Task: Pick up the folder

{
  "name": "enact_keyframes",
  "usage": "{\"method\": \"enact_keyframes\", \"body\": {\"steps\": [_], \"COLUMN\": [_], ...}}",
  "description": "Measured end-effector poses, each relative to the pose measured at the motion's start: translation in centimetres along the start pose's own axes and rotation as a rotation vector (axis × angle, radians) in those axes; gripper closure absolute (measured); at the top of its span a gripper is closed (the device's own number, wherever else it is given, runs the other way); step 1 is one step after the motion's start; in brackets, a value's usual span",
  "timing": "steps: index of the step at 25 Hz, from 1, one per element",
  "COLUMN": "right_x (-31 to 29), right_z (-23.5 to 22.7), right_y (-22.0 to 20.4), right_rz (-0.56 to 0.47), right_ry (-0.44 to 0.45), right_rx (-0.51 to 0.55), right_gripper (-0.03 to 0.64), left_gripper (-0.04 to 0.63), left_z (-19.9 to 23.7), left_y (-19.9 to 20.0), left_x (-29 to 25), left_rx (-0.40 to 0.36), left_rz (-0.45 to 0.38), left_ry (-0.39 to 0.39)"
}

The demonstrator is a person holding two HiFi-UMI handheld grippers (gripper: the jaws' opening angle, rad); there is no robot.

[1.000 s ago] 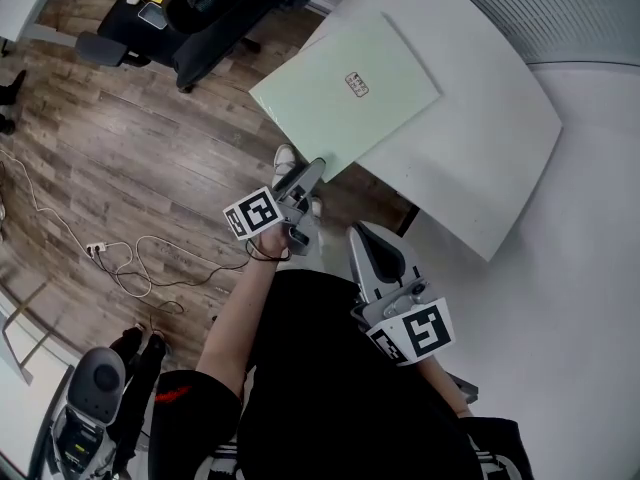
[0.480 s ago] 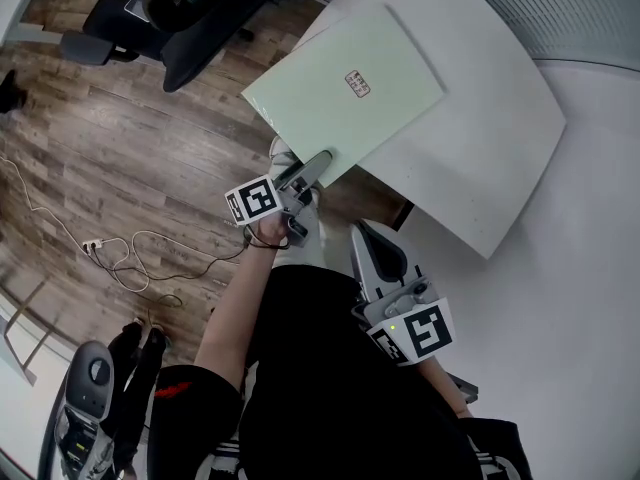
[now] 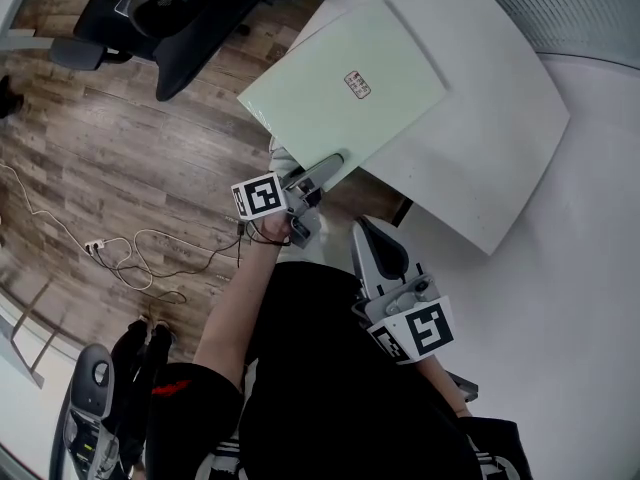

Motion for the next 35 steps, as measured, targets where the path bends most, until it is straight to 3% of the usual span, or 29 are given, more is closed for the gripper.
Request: {"method": "enact_keyframes", "body": {"steps": [2, 4, 11, 20, 24, 32, 35], "right_x": [-0.1, -0.1, 0.3, 1.3, 1.8, 2.8, 3.7], "right_z": [-0.1, -0.1, -0.5, -0.3, -0.2, 0.0, 0.0], "right_y": [0.1, 0.1, 0.0, -0.5, -0.4, -0.8, -1.1], "right_rz": [-0.004, -0.008, -0.014, -0.014, -0.026, -0.033, -0.039], "right_ry": [-0.005, -0.008, -0.026, -0.027, -0.025, -0.01, -0.007], "right_rx": [-0.004, -0.005, -0.033, -0.038, -0.031, -0.048, -0.034], "right_gripper": [0.618, 0.618, 0.62, 0.618, 0.618, 0.618, 0.62], "left_gripper": [0.18, 0.27, 0.293, 0.307, 0.308, 0.313, 0.314], "left_z": [0.2, 0.7, 0.7, 0.3, 0.3, -0.1, 0.0], "left_y": [-0.2, -0.1, 0.1, -0.3, -0.2, -1.3, -2.1], "left_x": [-0.1, 0.0, 0.1, 0.1, 0.6, 1.3, 1.6], "left_rx": [0.014, 0.016, -0.022, 0.005, -0.04, 0.022, -0.008], "left_rz": [0.013, 0.02, 0.018, 0.018, 0.039, 0.02, 0.018], "left_ry": [0.003, 0.016, 0.024, 0.015, 0.023, -0.003, 0.013]}}
Point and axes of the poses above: the fingertips, and each gripper's own axes: x backward along the fingers, z to its left, y out of its top, the point moved 1 cm from there along x, backward along the fingers, and after that the axes turned 2 degrees about x, right-handed, at the moved point
